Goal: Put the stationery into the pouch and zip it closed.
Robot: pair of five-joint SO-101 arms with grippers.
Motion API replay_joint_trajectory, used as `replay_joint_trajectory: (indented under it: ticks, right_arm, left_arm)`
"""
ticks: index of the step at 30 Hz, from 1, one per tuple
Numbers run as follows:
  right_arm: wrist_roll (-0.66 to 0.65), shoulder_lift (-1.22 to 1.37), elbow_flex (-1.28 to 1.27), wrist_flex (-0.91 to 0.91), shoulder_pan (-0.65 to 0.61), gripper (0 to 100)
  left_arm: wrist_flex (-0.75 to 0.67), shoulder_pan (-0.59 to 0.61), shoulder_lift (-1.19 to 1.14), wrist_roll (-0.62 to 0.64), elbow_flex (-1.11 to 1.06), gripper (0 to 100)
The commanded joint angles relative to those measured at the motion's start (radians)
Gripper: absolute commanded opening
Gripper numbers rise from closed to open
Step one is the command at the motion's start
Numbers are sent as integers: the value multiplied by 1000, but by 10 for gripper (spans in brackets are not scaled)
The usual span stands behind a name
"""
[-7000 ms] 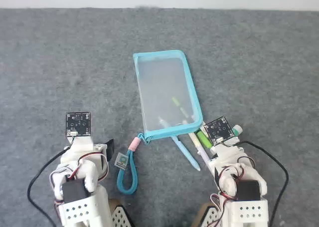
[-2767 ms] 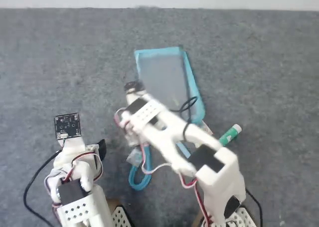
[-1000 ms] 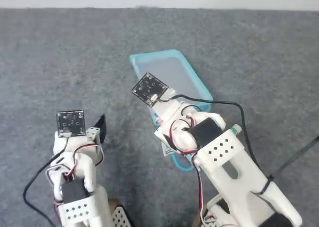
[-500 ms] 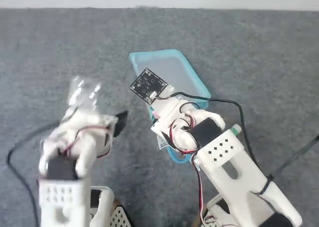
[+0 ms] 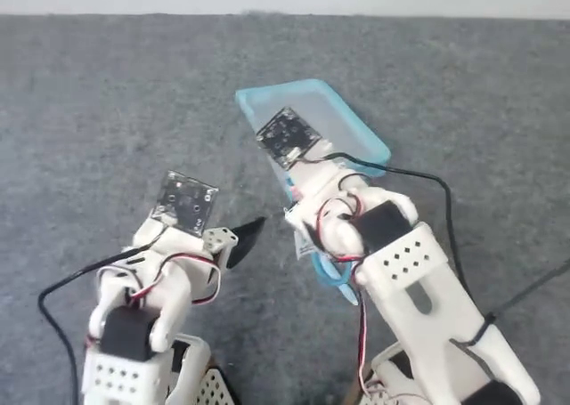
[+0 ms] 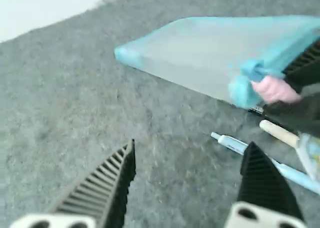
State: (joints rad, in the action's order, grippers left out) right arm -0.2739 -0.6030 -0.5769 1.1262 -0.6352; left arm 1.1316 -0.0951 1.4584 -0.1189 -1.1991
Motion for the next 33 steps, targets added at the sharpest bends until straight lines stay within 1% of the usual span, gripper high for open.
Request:
replay_joint_trajectory:
  ticks: [1,7,12,14,19,26,31,33]
  right_arm:
    - [-8,-58,124,97,-81,6]
    - [20,-56,135,120,-145,6]
    - [18,-58,137,127,-145,6]
    - [18,-58,160,156,-150,6]
    - [18,-58,238,257,-150,6]
    - [18,-58,238,271,-154,6]
    - [-2,-58,236,302,-239,6]
    - [-8,-58,236,308,-248,6]
  left_arm:
    - [-58,-11,20,-8,-7,323]
    - [-60,-11,21,-5,-8,323]
    - [-66,-12,21,-3,-13,323]
    - [-75,-12,20,-3,-16,323]
    - [-157,-8,20,-3,-74,323]
    - [-167,-9,20,31,-74,323]
    - [-209,-5,18,34,-90,323]
    - [-209,-6,18,37,-90,323]
